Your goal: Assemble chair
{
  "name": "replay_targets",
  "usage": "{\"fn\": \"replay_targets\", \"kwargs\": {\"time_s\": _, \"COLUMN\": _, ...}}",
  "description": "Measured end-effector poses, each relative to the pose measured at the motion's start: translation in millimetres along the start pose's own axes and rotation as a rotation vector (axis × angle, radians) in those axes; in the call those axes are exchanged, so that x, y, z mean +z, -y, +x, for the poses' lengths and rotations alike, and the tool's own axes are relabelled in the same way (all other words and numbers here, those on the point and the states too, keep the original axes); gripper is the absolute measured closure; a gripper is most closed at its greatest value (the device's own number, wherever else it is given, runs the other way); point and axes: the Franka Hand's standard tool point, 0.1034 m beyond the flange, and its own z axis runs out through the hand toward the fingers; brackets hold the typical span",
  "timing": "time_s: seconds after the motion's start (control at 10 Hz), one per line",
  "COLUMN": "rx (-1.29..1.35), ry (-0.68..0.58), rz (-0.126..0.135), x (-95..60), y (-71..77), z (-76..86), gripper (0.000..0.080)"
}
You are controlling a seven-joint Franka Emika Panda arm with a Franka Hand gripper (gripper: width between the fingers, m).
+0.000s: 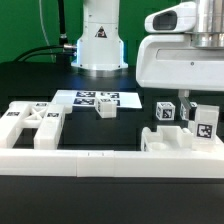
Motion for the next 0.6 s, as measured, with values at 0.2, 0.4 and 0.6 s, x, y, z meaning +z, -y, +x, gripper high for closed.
{"fn": "replay_targets", "kwargs": {"time_s": 0.2, "rx": 0.185, "ry": -0.004, "rz": 0.001, "x": -0.1, "y": -0.8, "z": 1.1, "gripper": 0.0512}}
{"fn": "replay_targets", "kwargs": {"time_s": 0.4, "rx": 0.363, "ry": -0.002, "rz": -0.003, "x": -0.1, "y": -1.7, "z": 0.8, "gripper": 0.0512}}
{"fn": "replay_targets", "kwargs": {"time_s": 0.6, "rx": 0.487, "ry": 0.0, "rz": -0.004, "x": 0.1, "y": -1.7, "z": 0.0, "gripper": 0.0512}}
